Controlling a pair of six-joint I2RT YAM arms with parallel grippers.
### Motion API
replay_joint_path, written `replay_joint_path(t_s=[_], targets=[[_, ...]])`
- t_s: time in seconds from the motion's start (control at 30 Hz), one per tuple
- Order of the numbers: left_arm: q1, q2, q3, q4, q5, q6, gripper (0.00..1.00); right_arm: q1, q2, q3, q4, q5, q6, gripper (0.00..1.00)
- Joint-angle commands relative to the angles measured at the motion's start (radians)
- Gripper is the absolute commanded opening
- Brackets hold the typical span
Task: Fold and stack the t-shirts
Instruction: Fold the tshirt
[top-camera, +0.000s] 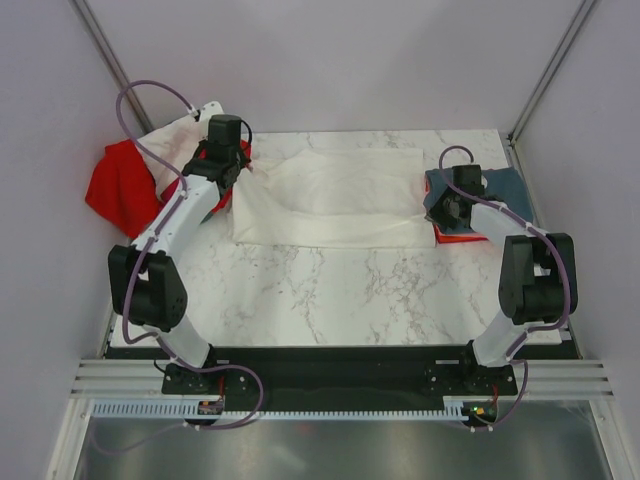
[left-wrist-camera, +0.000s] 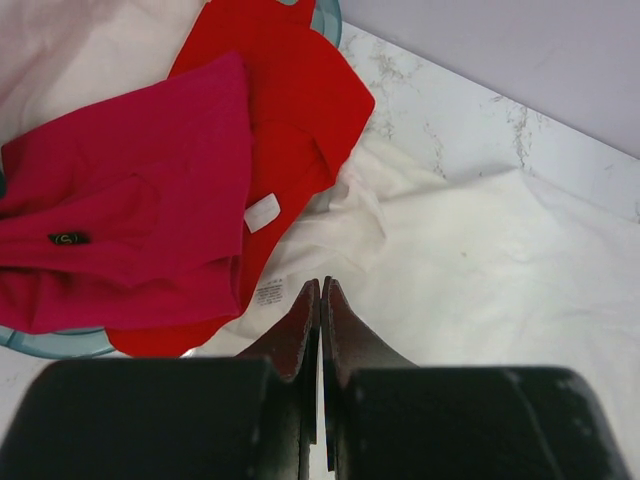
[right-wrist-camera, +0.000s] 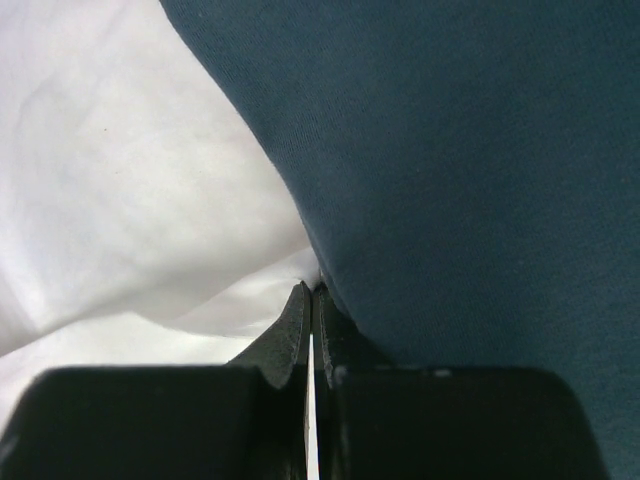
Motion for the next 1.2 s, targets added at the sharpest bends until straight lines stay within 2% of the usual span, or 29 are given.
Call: replay_joint_path(t_s=[0.0,0.23,0.37,0.7,1.17], targets=[[-0.001,0.020,0.069,0.066,0.012,0.050,0.02,0.000,-0.009,0.007,0.020,0.034,0.010,0.00],[-0.005,0.076,0.115,0.069,0.029,0.064,0.02,-0.008,-0.009,0.003,0.023,0.056,0.013,0.00],[-0.005,0.098,0.136,0.063,-0.009,0.070,0.02,-0.008,0.001,0.015,0.029,0.042,0.016,0.00],[-0.005,0.049,0.069,0.057,-0.079,0.048,0.02,-0.006,0.074,0.069,0.043,-0.015,0.019,0.00],[-0.004,0.064,0.087,0.055,-0.094,0.036,0.02,-0.006,0.089,0.095,0.044,0.034,0.035,0.00]])
